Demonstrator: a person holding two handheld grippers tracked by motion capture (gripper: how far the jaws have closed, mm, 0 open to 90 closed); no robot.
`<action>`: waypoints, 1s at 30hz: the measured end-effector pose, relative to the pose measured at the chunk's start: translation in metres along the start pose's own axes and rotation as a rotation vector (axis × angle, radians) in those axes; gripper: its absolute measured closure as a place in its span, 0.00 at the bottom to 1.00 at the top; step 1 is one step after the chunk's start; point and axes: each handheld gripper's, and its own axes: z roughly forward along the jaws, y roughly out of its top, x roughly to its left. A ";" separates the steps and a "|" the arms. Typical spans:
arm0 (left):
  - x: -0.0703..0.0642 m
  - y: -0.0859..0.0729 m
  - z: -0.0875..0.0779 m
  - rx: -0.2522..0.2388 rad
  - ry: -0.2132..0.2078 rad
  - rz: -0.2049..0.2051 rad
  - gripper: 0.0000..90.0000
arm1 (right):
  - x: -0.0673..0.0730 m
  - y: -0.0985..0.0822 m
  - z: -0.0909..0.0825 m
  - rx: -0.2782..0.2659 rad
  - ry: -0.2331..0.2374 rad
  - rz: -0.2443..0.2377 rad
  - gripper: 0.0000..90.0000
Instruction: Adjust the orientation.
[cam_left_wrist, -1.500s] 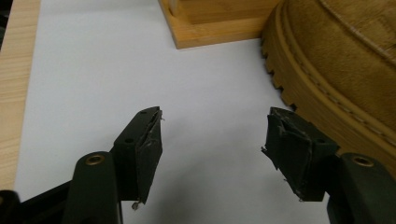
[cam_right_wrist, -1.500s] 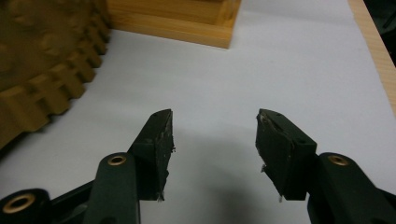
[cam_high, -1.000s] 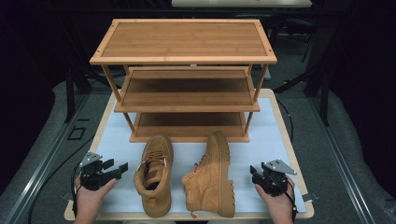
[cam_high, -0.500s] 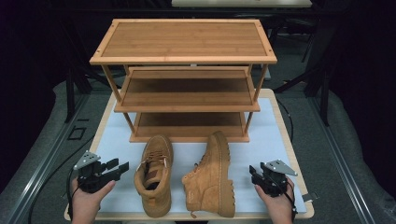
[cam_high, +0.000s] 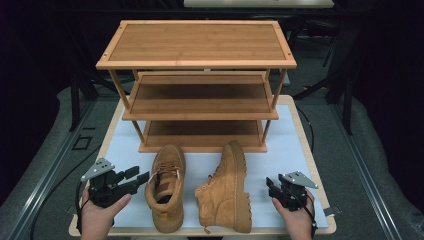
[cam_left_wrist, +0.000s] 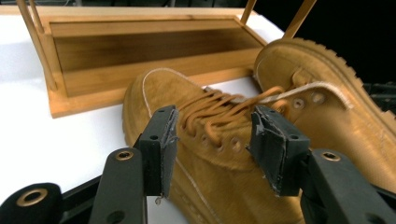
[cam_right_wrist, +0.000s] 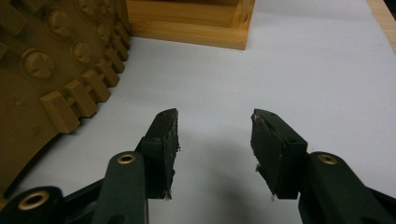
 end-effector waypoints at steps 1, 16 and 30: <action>0.000 0.001 -0.001 -0.003 0.000 -0.004 0.56 | 0.000 0.000 0.000 -0.001 0.002 0.003 0.57; -0.016 -0.015 -0.003 0.032 -0.064 -0.014 0.64 | 0.001 -0.001 0.001 0.000 0.014 0.014 0.56; -0.024 -0.006 0.001 0.068 -0.018 0.038 0.92 | 0.001 -0.001 0.001 -0.006 0.012 0.015 0.55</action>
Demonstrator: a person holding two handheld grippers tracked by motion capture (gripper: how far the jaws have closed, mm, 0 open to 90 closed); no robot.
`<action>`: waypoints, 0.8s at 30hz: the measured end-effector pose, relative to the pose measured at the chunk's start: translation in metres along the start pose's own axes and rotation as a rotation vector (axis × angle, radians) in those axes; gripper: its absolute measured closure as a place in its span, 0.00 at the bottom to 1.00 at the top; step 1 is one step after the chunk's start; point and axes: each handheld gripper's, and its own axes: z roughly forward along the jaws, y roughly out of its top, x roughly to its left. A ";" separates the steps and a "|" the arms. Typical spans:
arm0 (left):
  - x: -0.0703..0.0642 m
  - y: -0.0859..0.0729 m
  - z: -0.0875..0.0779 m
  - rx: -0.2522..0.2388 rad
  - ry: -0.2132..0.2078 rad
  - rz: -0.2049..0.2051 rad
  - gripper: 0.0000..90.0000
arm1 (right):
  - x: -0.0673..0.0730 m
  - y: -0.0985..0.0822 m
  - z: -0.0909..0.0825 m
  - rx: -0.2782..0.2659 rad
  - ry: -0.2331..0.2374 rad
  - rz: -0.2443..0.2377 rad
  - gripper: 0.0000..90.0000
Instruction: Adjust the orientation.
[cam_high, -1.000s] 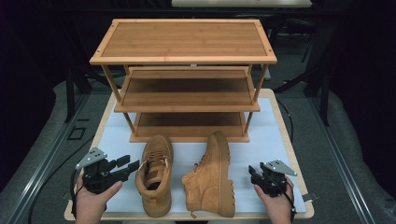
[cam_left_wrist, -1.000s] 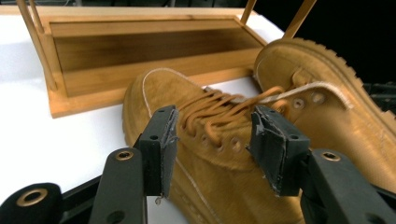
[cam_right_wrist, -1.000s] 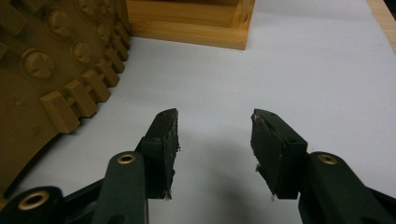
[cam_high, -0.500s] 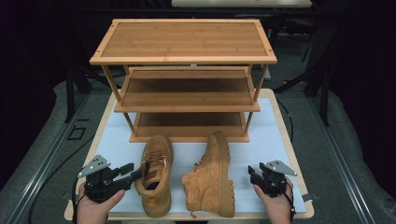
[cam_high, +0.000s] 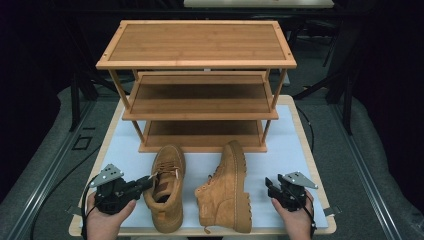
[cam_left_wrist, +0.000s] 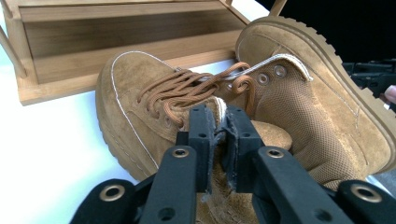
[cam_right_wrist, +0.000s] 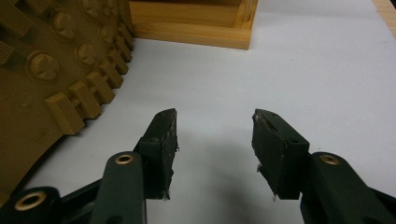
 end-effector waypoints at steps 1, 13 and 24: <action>0.000 0.002 0.000 0.006 0.009 0.008 0.93 | 0.000 0.000 0.000 -0.001 0.001 0.000 0.55; 0.044 0.024 -0.008 0.082 0.046 0.026 0.94 | -0.003 -0.001 0.000 -0.003 0.008 0.023 0.55; 0.071 0.035 -0.013 0.139 0.061 0.031 0.94 | -0.004 -0.001 0.001 -0.024 0.013 0.037 0.55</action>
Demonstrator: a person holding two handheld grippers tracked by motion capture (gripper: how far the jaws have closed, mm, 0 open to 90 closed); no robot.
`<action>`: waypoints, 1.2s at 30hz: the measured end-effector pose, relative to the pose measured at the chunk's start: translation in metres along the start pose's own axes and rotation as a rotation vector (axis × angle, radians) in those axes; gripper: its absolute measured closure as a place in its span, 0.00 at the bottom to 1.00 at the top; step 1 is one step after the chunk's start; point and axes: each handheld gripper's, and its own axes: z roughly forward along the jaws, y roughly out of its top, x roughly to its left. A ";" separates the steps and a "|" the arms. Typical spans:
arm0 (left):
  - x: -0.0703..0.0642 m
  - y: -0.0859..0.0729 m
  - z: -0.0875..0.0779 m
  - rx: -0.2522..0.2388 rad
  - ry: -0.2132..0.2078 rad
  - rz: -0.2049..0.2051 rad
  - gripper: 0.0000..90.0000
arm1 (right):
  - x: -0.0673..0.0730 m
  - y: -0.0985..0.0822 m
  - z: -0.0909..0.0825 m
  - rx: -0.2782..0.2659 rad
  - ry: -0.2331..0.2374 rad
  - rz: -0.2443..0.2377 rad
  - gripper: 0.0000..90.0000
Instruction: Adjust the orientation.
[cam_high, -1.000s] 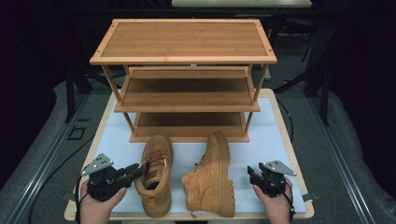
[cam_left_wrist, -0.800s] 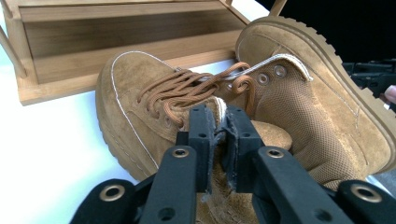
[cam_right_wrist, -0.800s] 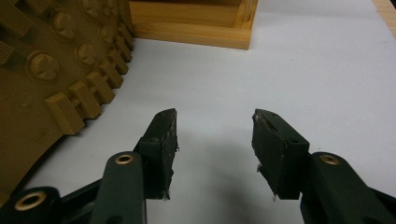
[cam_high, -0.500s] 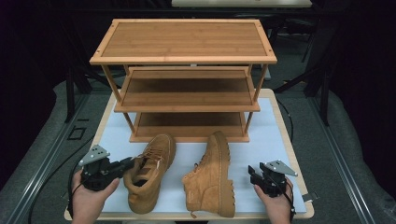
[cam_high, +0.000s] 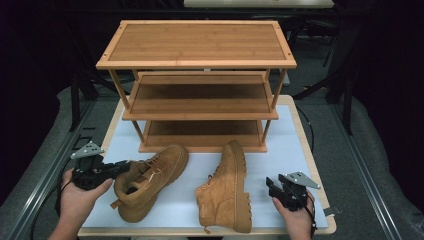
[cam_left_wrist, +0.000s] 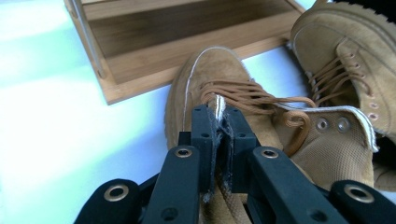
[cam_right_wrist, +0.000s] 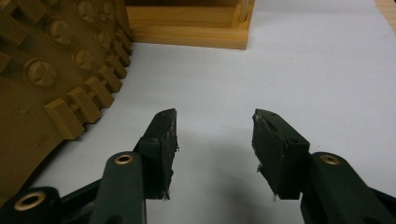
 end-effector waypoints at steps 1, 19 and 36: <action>0.001 -0.001 0.000 0.001 -0.005 -0.005 0.94 | 0.000 0.000 0.000 0.000 0.000 0.000 0.55; -0.006 0.027 0.005 0.261 0.029 0.082 0.78 | 0.001 -0.001 0.001 0.015 0.009 0.007 0.54; -0.017 0.059 0.041 0.707 0.095 0.167 0.78 | 0.000 -0.001 0.001 0.020 0.008 0.013 0.54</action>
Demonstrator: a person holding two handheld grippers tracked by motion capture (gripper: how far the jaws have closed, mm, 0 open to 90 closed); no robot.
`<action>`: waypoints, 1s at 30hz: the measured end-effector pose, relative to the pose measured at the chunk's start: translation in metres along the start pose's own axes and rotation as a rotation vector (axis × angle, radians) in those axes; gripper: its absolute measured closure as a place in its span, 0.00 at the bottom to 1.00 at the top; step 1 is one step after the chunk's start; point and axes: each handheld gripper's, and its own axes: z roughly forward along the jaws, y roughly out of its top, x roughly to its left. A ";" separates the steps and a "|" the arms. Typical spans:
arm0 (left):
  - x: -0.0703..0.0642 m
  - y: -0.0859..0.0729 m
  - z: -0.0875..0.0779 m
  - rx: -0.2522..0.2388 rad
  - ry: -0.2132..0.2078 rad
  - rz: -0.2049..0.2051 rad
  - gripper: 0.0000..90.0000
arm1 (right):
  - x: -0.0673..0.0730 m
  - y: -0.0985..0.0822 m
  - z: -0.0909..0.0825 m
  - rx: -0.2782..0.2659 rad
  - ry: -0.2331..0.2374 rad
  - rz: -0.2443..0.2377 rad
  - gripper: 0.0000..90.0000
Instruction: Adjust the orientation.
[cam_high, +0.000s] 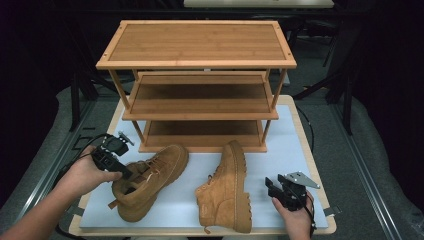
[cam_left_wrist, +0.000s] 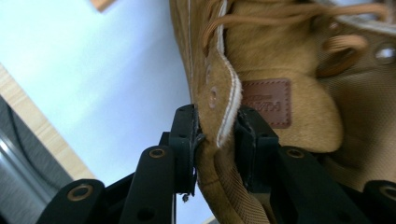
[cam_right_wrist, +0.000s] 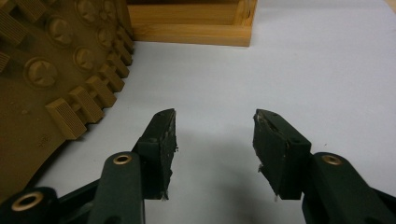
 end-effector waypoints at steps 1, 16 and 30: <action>0.000 0.002 0.002 0.014 0.002 0.001 0.78 | 0.000 0.000 0.000 -0.002 -0.001 -0.001 0.54; 0.003 0.008 0.006 0.083 -0.022 -0.054 0.82 | -0.001 -0.001 0.001 -0.015 0.006 0.008 0.54; 0.004 0.003 0.013 0.085 -0.023 -0.081 0.84 | -0.001 -0.001 0.002 -0.011 0.005 0.008 0.54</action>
